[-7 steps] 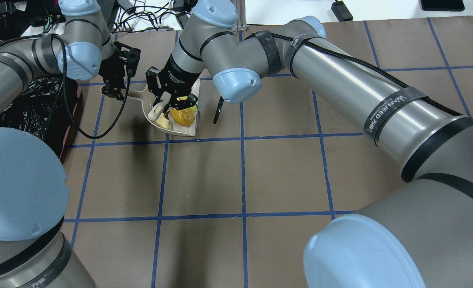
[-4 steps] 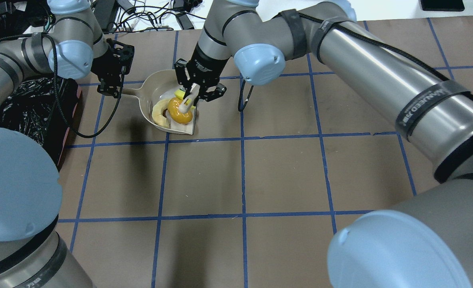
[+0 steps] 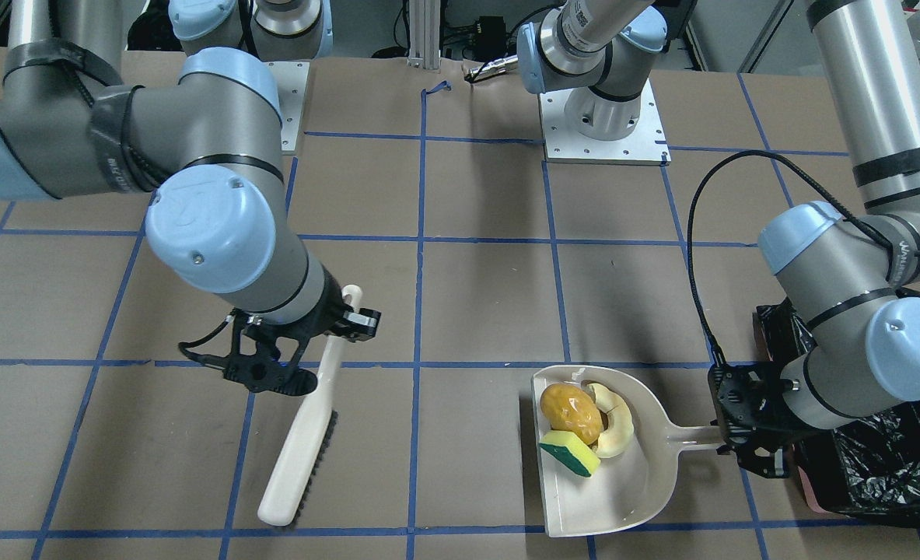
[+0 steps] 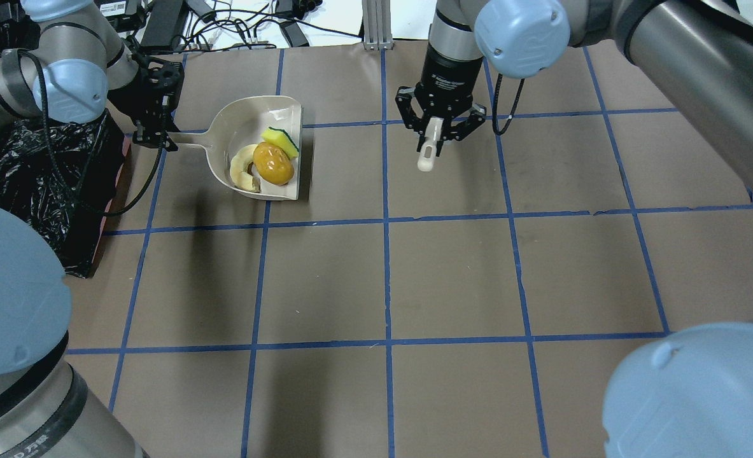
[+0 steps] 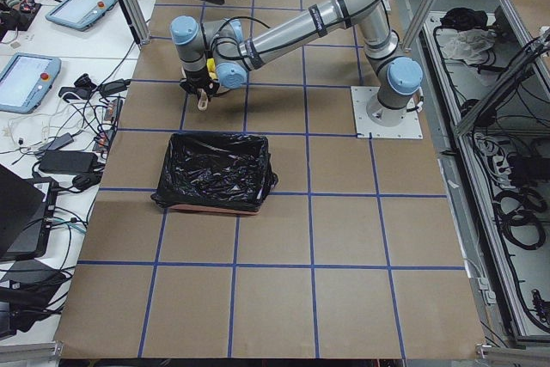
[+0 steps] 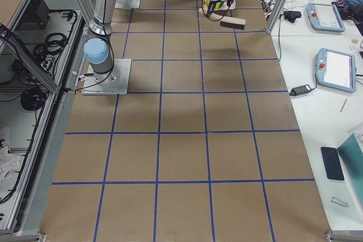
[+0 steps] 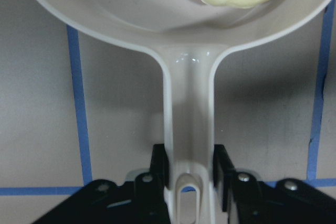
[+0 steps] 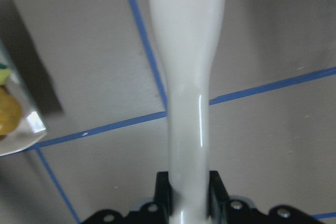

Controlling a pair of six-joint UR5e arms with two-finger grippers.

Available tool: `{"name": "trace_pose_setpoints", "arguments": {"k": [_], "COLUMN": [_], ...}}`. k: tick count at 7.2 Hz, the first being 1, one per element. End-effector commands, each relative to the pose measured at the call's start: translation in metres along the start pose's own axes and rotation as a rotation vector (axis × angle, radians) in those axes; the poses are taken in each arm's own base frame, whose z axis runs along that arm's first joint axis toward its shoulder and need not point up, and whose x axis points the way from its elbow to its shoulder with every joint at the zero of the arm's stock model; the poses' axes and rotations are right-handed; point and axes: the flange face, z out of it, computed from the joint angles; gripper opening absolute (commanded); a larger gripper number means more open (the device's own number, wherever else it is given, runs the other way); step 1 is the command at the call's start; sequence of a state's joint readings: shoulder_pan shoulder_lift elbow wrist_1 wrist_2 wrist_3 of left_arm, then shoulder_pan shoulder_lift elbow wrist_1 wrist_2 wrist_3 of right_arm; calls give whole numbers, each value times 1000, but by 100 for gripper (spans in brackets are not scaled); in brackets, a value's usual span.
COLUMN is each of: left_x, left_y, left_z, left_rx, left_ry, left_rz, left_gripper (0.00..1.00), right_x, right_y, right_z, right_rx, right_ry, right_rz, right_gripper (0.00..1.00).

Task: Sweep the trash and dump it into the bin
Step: 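Lift the dustpan toward the bin while the right gripper withdraws the brush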

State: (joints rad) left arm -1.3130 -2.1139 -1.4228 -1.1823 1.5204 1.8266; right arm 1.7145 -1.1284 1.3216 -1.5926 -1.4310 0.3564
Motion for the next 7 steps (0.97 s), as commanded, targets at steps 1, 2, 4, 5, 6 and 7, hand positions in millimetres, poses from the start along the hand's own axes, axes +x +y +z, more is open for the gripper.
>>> {"name": "trace_pose_setpoints", "arguments": {"k": [1,2,4,5,6,7], "left_x": [6,11,23,29,38,43], "left_y": [16,38,79,104,125,134], "left_z": [-28,-40,-67,-78,-81,-87], "left_rx": [42,91,170,227,242,284], "left_ry": [-14,-4,15,18,34,28], "left_rz": [-27,-70,-138,-190,-229,-255], "left_gripper": [0,0,0,0,0,0], "right_x": [88,122,208,250,278,292], "right_y": [-36,-47,-67,-73,-77,-80], "right_z": [1,3,12,19,29,44], "right_rx": [-10,-14,-57,-80,-83,-57], "right_ry": [78,76,103,87,73,77], "right_rz": [-93,-116,-164,-181,-143,-171], "right_gripper": [0,0,0,0,0,0]}}
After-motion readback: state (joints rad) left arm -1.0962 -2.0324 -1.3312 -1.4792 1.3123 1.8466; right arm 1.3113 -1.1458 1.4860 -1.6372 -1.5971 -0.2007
